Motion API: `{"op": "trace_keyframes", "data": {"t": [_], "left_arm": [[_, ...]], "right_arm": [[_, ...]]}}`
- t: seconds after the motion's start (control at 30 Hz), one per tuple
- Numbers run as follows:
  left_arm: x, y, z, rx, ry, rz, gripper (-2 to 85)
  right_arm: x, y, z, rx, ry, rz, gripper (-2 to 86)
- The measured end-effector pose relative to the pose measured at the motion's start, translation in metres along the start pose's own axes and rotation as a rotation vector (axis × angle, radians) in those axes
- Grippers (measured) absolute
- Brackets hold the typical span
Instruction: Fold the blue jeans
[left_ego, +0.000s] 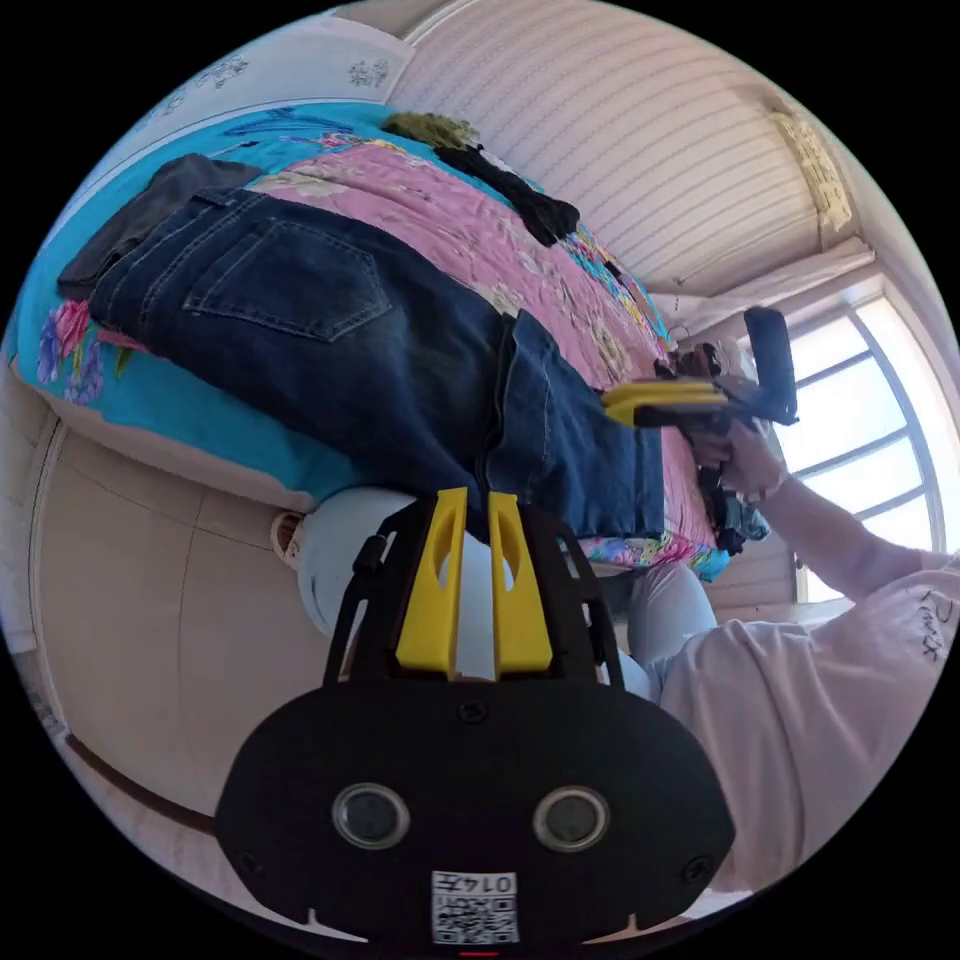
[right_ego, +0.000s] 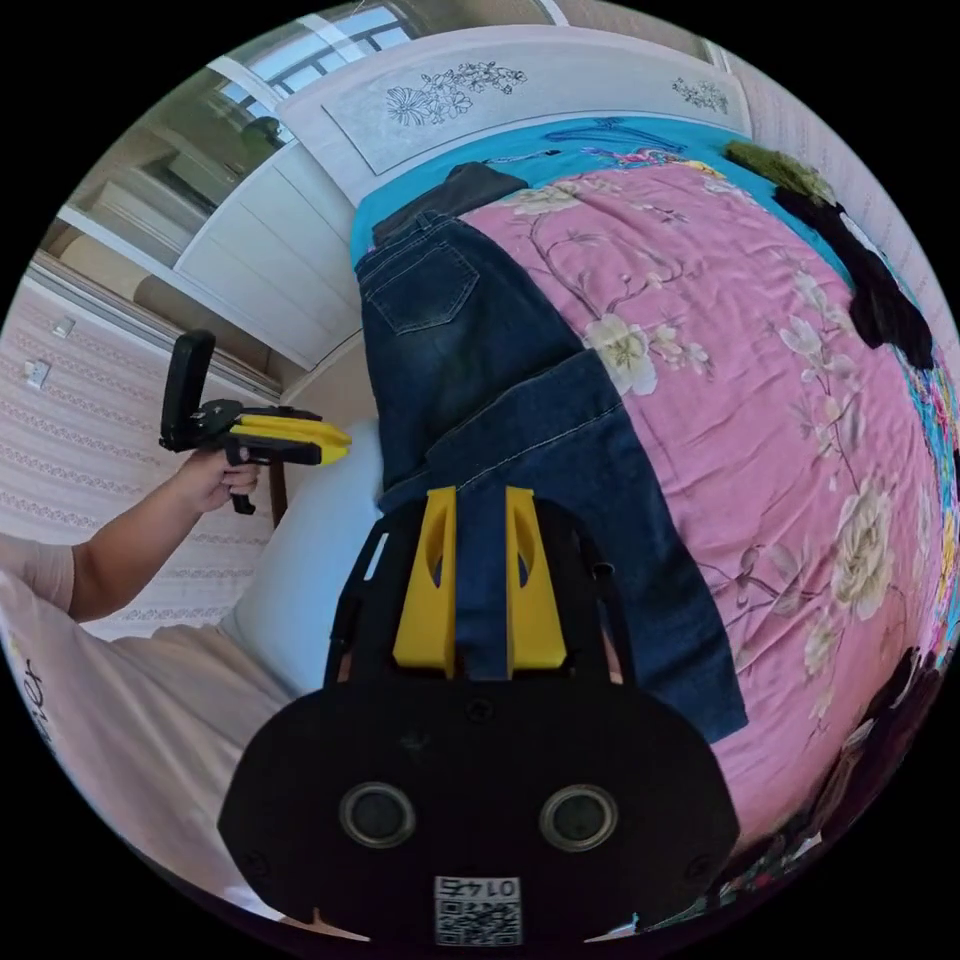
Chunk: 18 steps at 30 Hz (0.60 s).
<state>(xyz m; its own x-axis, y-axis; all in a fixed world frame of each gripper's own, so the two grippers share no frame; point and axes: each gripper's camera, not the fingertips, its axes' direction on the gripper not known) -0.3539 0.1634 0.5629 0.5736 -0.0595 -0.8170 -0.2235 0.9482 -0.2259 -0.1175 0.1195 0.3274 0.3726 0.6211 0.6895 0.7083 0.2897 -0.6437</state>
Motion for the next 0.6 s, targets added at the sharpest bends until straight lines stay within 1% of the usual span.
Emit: {"op": "trace_keyframes", "data": {"t": [0.1,0.2,0.27,0.33,0.47,0.5,0.53,0.6], "left_arm": [[0.013,-0.016,0.012,-0.087,-0.104,0.052,8.7],[0.016,-0.028,0.015,-0.104,-0.117,0.073,10.8],[0.016,-0.032,0.019,-0.147,-0.13,0.083,11.5],[0.015,-0.033,0.022,-0.231,-0.132,0.098,12.7],[0.018,-0.028,0.016,-0.28,-0.165,0.144,11.5],[0.019,-0.026,0.014,-0.291,-0.188,0.157,11.0],[0.02,-0.024,0.01,-0.299,-0.211,0.167,9.9],[0.02,-0.019,0.001,-0.286,-0.237,0.173,7.1]], "right_arm": [[0.006,-0.042,0.012,0.006,0.103,-0.023,10.2],[0.005,-0.082,0.034,-0.013,0.173,-0.074,11.9],[0.004,-0.103,0.051,-0.022,0.177,-0.106,13.5],[0.004,-0.127,0.076,-0.06,0.177,-0.154,15.2],[0.014,-0.15,0.118,-0.175,0.176,-0.183,15.1],[0.018,-0.154,0.128,-0.194,0.156,-0.174,13.9],[0.019,-0.156,0.133,-0.198,0.125,-0.172,12.6],[0.016,-0.156,0.133,-0.185,0.163,-0.192,9.9]]}}
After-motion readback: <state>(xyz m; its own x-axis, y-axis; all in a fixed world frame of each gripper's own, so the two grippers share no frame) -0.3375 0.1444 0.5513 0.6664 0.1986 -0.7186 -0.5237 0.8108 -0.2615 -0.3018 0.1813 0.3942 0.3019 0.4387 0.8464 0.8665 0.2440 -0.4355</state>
